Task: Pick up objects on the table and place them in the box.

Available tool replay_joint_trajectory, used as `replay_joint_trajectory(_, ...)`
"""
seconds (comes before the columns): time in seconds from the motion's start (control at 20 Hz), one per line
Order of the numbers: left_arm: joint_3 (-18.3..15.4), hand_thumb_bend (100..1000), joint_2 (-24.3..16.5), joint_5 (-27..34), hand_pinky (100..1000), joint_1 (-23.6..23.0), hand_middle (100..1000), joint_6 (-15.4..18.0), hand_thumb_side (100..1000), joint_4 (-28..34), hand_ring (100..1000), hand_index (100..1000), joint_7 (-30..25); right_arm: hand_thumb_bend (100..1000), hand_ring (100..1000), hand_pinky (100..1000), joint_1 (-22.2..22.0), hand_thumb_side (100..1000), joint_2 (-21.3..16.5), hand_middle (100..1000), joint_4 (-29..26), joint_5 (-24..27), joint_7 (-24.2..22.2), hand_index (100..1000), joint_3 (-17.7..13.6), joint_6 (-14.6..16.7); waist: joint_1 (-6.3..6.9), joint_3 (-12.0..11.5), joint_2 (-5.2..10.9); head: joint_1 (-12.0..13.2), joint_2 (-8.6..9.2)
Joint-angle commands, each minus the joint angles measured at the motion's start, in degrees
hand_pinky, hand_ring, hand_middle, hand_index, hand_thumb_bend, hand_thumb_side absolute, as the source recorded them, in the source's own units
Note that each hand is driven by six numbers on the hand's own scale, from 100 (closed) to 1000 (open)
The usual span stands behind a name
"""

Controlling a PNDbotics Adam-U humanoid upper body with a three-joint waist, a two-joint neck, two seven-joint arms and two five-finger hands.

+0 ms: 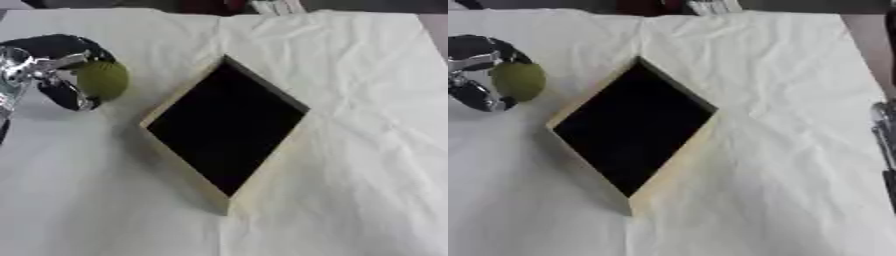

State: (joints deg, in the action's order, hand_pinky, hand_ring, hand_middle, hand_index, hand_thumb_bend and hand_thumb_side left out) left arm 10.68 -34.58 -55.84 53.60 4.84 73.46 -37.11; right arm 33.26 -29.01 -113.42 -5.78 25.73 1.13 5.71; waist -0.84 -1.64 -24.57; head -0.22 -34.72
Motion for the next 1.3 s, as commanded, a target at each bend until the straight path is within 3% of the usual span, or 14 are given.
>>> replay_joint_trajectory(0.05, -0.65, 250, -0.54, -2.46, 814, 1.29, 760, -0.33, 100, -0.21, 800, 890, 1.89, 301, 773, 842, 0.63, 714, -0.87, 779, -1.17, 0.35, 0.04, 887, -0.35, -0.05, -0.01, -0.02, 1.12, 0.07, -0.04)
replay_joint_trajectory(0.3, -0.34, 154, -0.22, -7.93, 757, 1.7, 710, -0.63, 100, -0.52, 743, 841, 5.76, 301, 773, 842, 0.62, 714, -0.85, 777, -1.17, 0.44, 0.0, 887, -0.33, -0.04, -0.11, -0.01, 1.13, 0.15, -0.02)
replay_joint_trajectory(0.4, -0.16, 126, -0.1, -10.93, 681, 1.78, 625, -0.88, 100, -0.5, 661, 770, 8.39, 300, 773, 843, 0.62, 715, -0.79, 777, -1.17, 0.47, -0.02, 887, -0.32, -0.05, -0.13, 0.0, 1.13, 0.14, -0.02)
replay_joint_trajectory(0.65, 0.03, 180, 0.13, -14.69, 575, 1.58, 519, -0.28, 100, -0.62, 553, 656, 14.31, 299, 773, 843, 0.55, 716, -0.79, 776, -1.17, 0.5, 0.03, 887, -0.37, -0.09, -0.17, 0.05, 1.13, 0.03, -0.09)
replay_joint_trajectory(0.8, -0.19, 185, -0.28, -14.57, 544, 1.28, 502, 0.6, 100, 0.94, 525, 635, 16.91, 299, 772, 843, 0.49, 717, -0.84, 775, -1.17, 0.52, 0.08, 887, -0.4, -0.11, -0.17, -0.01, 1.17, -0.13, -0.2)
replay_joint_trajectory(1.05, -0.69, 179, -1.55, -13.63, 511, 0.73, 471, 2.15, 100, 7.8, 490, 588, 19.27, 298, 773, 843, 0.46, 717, -0.95, 775, -1.17, 0.46, 0.19, 887, -0.5, -0.13, -0.18, -0.18, 1.24, -0.55, -0.28)
replay_joint_trajectory(1.3, 0.23, 184, -1.94, -11.8, 508, 1.2, 463, 3.85, 100, 20.51, 484, 585, 19.84, 299, 773, 842, 0.7, 716, -1.01, 775, -1.17, 0.39, 0.34, 887, -0.65, -0.03, -0.26, -0.32, 1.33, -1.14, -0.4)
